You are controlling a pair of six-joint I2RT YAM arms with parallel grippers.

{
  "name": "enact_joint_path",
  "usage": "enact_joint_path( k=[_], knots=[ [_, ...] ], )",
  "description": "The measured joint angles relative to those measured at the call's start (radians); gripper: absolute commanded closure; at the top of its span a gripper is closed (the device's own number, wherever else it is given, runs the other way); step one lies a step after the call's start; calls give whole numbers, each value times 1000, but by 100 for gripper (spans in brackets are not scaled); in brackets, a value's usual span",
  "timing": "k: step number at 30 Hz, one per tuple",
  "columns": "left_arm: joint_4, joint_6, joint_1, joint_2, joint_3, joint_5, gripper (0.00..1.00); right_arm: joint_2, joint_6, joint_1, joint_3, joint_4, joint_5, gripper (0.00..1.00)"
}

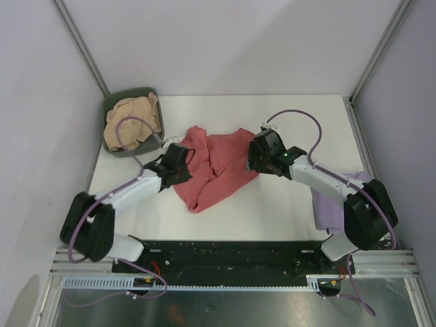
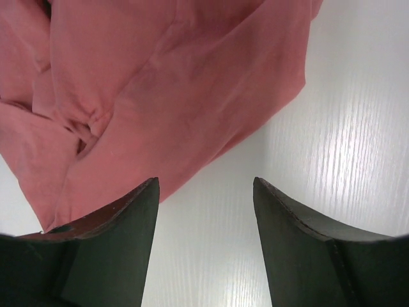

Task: Fold and stack the t-shirts
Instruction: Flatten out the tshirt

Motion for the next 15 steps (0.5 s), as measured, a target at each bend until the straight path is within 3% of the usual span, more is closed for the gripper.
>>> enact_joint_path(
  k=[4, 8, 15],
  knots=[
    [-8, -16, 80, -154, -88, -4, 98, 41, -6, -36, 0, 60, -18, 35],
    [-17, -24, 120, -247, -135, 8, 80, 100, -15, -74, 6, 111, -23, 35],
    [-4, 10, 84, -142, -79, 85, 63, 171, -33, -100, 43, 136, -18, 35]
  ],
)
